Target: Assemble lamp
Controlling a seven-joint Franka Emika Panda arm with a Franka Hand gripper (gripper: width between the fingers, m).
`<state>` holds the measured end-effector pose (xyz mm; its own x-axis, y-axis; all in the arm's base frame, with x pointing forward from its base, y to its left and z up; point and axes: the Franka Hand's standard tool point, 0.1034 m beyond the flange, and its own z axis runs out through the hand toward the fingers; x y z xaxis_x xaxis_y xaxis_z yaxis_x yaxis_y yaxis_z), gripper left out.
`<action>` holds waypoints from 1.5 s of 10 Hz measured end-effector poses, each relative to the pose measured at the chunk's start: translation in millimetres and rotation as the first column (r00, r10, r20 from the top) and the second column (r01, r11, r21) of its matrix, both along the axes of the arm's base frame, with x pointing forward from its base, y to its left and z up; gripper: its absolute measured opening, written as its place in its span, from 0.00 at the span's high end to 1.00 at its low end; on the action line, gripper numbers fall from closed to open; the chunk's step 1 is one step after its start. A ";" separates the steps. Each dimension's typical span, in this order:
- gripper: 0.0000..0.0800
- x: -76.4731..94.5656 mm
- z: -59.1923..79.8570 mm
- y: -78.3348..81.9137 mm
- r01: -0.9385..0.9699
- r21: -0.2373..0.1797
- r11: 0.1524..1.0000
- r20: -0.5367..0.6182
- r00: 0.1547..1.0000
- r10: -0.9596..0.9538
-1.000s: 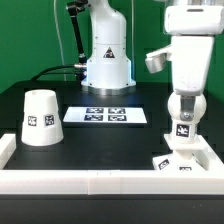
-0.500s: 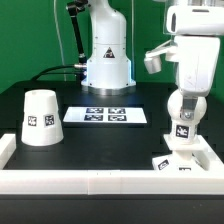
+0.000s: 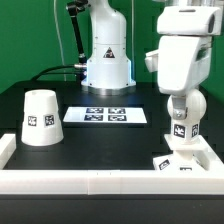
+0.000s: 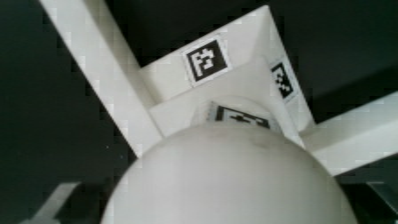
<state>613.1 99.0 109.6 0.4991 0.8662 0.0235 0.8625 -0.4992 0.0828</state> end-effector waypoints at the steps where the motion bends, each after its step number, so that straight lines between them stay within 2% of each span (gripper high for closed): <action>1: 0.28 0.0 0.0 -0.2 0.068 0.006 0.998 0.001 0.998 -0.068; 3: 0.28 0.2 0.2 1.0 0.296 0.030 0.955 0.001 0.955 -0.296; 8: 0.28 0.7 0.6 0.0 0.554 0.054 0.831 -0.005 0.832 -0.555; 10: 0.28 1.2 1.0 -0.8 0.678 0.067 0.732 -0.010 0.734 -0.679; 13: 0.28 0.9 1.2 -2.9 0.893 0.087 0.442 -0.036 0.446 -0.894; 14: 0.28 -0.9 0.4 -2.7 0.943 0.083 0.322 -0.056 0.327 -0.943; 15: 0.28 -3.0 -0.6 -2.1 0.968 0.076 0.240 -0.067 0.245 -0.967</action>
Offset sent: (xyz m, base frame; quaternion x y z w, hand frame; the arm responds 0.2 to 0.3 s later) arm -0.0012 0.0025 -0.0019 -0.0028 0.0023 0.1528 0.9883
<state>610.1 96.8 109.1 0.9594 -0.2764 0.0555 -0.2761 -0.9610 -0.0137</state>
